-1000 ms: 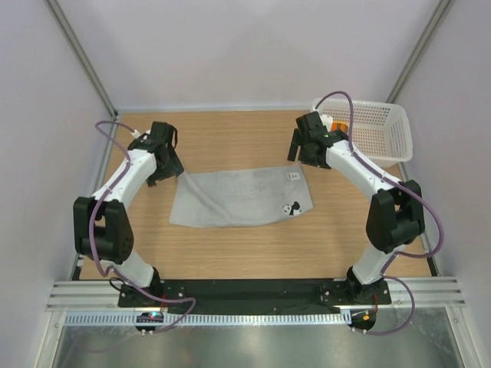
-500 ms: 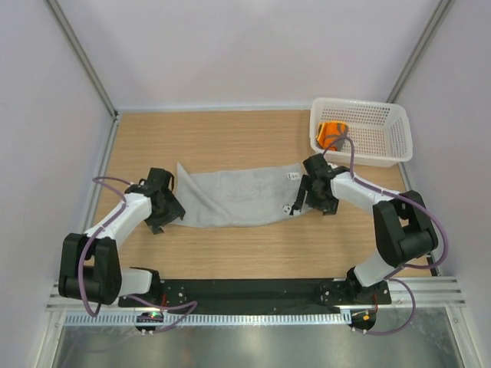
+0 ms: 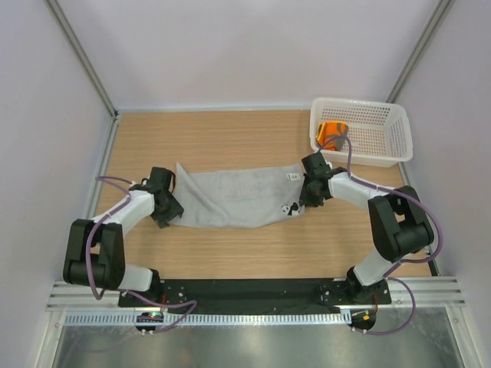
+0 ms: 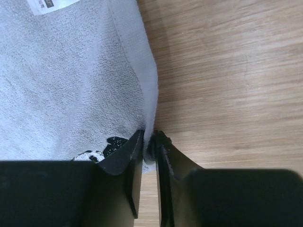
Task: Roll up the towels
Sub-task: Flatten the towel
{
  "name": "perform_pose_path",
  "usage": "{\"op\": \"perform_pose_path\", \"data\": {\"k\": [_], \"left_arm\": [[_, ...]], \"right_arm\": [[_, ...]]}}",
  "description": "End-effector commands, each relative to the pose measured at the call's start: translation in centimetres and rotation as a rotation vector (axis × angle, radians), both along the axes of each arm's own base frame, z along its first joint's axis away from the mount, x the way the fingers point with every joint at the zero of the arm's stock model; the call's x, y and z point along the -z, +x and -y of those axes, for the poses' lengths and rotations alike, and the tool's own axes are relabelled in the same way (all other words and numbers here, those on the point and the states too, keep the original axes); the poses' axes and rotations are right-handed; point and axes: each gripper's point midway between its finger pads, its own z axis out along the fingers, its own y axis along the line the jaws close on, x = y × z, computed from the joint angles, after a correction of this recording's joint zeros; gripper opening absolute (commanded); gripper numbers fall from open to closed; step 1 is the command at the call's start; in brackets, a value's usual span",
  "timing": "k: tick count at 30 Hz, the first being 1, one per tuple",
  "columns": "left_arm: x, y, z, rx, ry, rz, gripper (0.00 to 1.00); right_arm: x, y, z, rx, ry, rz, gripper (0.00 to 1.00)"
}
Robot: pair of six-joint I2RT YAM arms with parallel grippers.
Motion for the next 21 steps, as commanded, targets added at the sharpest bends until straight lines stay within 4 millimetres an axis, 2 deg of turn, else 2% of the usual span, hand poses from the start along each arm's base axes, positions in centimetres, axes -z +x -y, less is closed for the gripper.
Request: {"op": "perform_pose_path", "data": {"k": [1, 2, 3, 4, 7, 10, 14, 16, 17, 20, 21], "left_arm": [[1.0, 1.5, -0.3, -0.003, 0.012, 0.023, 0.44], [1.1, 1.9, -0.3, 0.0, 0.012, 0.034, 0.31], [1.0, 2.0, -0.3, 0.001, 0.012, 0.033, 0.08], [0.9, 2.3, -0.2, 0.009, 0.011, 0.036, 0.0], [0.3, 2.8, -0.2, 0.01, 0.01, 0.058, 0.0], [-1.3, 2.9, -0.1, 0.011, 0.003, 0.083, 0.01], [-4.6, 2.3, -0.1, 0.012, -0.004, 0.124, 0.0], [-6.9, 2.4, 0.0, 0.011, -0.015, 0.18, 0.0], [-7.3, 2.0, -0.2, 0.009, -0.013, 0.176, 0.0], [-9.2, 1.5, -0.4, 0.008, -0.007, 0.209, 0.0], [-9.4, 1.4, -0.4, 0.008, -0.008, 0.211, 0.0]], "right_arm": [[0.0, 0.3, -0.4, -0.011, 0.024, 0.018, 0.18], [0.0, 0.1, -0.2, -0.015, 0.015, 0.017, 0.14], [0.0, -0.1, 0.0, -0.017, 0.007, 0.012, 0.11], [0.1, -0.5, 0.5, -0.015, -0.013, -0.003, 0.05], [-0.9, -1.2, 1.0, -0.017, -0.035, -0.016, 0.01], [-3.2, -1.5, 1.4, -0.011, -0.053, -0.026, 0.01], [-6.6, -1.4, 1.5, -0.021, -0.063, -0.03, 0.01], [-8.2, -1.3, 1.4, -0.033, -0.062, -0.03, 0.01], [-8.6, -1.2, 1.3, -0.041, -0.06, -0.03, 0.03], [-9.2, -1.0, 1.2, -0.058, -0.065, -0.041, 0.19], [-9.0, -1.0, 1.0, -0.065, -0.06, -0.051, 0.55]]}}
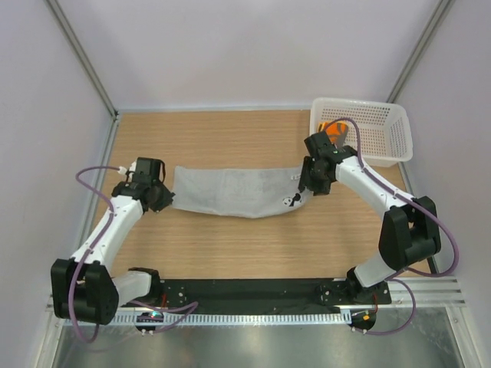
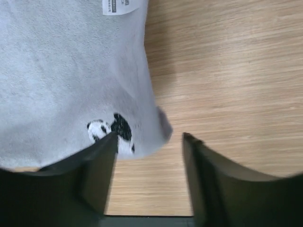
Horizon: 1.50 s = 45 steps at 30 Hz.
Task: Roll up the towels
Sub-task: Flatten the towel
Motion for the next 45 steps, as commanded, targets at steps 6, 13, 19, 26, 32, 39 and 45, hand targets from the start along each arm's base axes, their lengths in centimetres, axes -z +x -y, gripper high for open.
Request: {"op": "perform_pose_path", "data": {"k": [6, 13, 19, 26, 32, 39, 45], "left_arm": [[0.5, -3.3, 0.1, 0.024, -0.011, -0.12, 0.61], [2.0, -4.0, 0.0, 0.03, -0.013, -0.119, 0.79], [3.7, -3.5, 0.0, 0.029, -0.006, -0.14, 0.75], [5.7, -2.4, -0.5, 0.01, 0.031, -0.159, 0.7], [7.8, -1.6, -0.3, 0.008, 0.032, -0.201, 0.67], [9.4, -1.2, 0.3, 0.023, 0.009, -0.235, 0.07], [8.4, -0.9, 0.5, 0.033, -0.004, -0.202, 0.01]], "right_arm": [[2.4, -2.3, 1.6, -0.022, -0.084, -0.121, 0.91], [4.3, -3.8, 1.9, -0.011, -0.067, -0.123, 0.91], [6.4, -5.2, 1.3, -0.004, -0.008, -0.126, 0.89], [8.0, -3.7, 0.7, -0.004, 0.015, -0.081, 0.81], [7.9, -2.6, 0.0, -0.003, 0.047, -0.04, 0.69], [8.9, -2.4, -1.3, -0.043, 0.1, -0.052, 0.27], [9.3, -2.2, -1.8, -0.059, 0.124, -0.05, 0.04]]}}
